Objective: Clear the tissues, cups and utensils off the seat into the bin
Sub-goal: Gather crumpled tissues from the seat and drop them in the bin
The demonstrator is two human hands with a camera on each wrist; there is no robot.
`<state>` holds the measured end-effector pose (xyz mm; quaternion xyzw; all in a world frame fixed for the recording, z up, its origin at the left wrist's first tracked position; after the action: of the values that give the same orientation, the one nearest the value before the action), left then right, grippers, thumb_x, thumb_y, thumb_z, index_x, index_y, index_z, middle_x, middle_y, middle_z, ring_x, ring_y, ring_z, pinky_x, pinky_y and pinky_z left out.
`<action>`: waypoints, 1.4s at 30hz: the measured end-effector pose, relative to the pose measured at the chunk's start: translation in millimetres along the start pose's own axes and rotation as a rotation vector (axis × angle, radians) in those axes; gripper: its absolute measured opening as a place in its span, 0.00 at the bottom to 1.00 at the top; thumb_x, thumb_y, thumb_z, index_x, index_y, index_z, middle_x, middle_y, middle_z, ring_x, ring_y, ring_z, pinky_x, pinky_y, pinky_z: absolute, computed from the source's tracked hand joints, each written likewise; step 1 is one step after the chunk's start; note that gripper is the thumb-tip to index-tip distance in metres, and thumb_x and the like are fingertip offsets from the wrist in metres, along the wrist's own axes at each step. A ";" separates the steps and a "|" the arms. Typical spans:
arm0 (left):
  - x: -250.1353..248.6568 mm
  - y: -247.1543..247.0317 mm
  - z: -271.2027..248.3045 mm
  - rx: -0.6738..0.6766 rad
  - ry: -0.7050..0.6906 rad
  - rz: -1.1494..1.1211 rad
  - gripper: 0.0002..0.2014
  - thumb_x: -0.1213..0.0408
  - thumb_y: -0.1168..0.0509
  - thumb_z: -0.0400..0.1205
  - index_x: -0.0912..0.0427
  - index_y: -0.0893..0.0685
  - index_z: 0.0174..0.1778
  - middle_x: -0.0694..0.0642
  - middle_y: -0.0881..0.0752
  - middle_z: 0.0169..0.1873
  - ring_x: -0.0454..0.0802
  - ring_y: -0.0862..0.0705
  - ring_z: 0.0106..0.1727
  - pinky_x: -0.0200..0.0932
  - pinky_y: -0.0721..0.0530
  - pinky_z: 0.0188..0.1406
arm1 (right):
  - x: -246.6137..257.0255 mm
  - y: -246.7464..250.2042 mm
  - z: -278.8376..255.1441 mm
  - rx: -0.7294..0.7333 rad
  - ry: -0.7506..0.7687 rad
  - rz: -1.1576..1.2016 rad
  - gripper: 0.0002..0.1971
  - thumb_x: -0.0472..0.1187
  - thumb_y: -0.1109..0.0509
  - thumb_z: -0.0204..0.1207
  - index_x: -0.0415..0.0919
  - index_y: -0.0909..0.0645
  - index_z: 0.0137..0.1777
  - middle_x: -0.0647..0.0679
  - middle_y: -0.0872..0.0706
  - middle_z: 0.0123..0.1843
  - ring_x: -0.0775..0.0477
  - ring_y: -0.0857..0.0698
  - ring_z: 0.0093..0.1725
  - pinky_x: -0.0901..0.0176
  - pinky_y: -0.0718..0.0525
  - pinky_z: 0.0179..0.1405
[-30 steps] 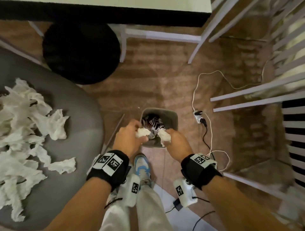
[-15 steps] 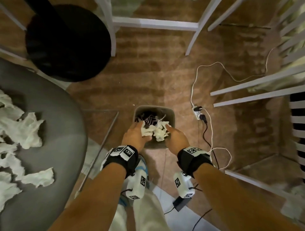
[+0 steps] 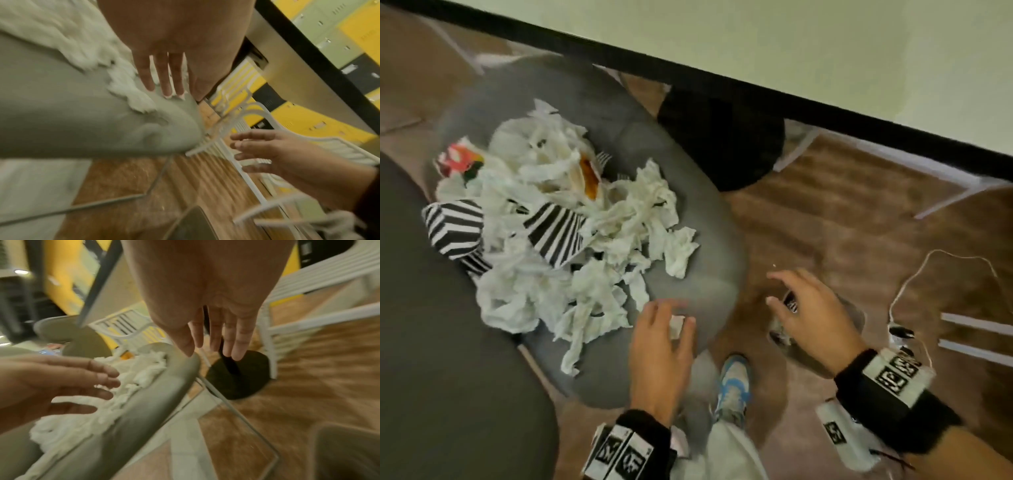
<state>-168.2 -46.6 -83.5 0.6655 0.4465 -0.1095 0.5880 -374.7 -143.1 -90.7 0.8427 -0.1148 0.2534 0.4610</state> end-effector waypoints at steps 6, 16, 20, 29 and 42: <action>58.2 35.5 22.0 -0.013 0.246 0.247 0.33 0.51 0.30 0.78 0.47 0.34 0.79 0.58 0.43 0.82 0.58 0.42 0.81 0.54 0.36 0.78 | 105.5 -35.1 66.8 0.066 0.303 -0.204 0.26 0.47 0.30 0.77 0.51 0.29 0.76 0.47 0.31 0.78 0.43 0.30 0.75 0.49 0.30 0.75; 97.7 38.8 28.6 -0.197 0.236 -0.079 0.16 0.76 0.35 0.74 0.56 0.16 0.54 0.53 0.16 0.51 0.53 0.20 0.55 0.53 0.21 0.58 | 139.3 -100.7 89.8 0.098 0.378 -0.397 0.13 0.31 0.27 0.73 0.37 0.17 0.57 0.41 0.19 0.54 0.36 0.21 0.55 0.50 0.21 0.55; 101.0 51.6 29.0 -0.228 0.237 -0.173 0.21 0.70 0.36 0.77 0.51 0.20 0.66 0.49 0.21 0.53 0.49 0.21 0.58 0.51 0.20 0.61 | 134.8 -101.0 82.6 0.069 0.384 -0.294 0.06 0.26 0.31 0.73 0.36 0.15 0.45 0.42 0.17 0.43 0.38 0.18 0.45 0.56 0.24 0.45; 116.0 54.4 38.6 -0.147 0.256 -0.052 0.11 0.64 0.30 0.78 0.54 0.15 0.56 0.52 0.27 0.54 0.48 0.21 0.50 0.47 0.19 0.55 | 146.1 -89.5 72.9 0.012 0.224 -0.091 0.06 0.31 0.36 0.74 0.43 0.23 0.43 0.49 0.18 0.43 0.48 0.19 0.41 0.57 0.24 0.41; 100.8 84.9 47.6 -0.430 0.245 -0.296 0.14 0.66 0.21 0.70 0.55 0.22 0.40 0.47 0.20 0.39 0.45 0.22 0.41 0.37 0.21 0.42 | 147.1 -106.0 86.0 0.088 0.154 -0.257 0.11 0.42 0.31 0.79 0.41 0.17 0.59 0.44 0.23 0.54 0.45 0.21 0.53 0.55 0.22 0.55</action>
<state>-30.6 -34.0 -106.5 0.4615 0.6193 -0.0157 0.6350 -177.5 -150.8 -126.9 0.8478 0.0411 0.2610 0.4599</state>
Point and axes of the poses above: each hand's wrist, its own z-axis towards the middle knuckle, its own y-axis out of the back of the hand, x = y × z, the point moved 2 cm from there along z, towards the middle knuckle
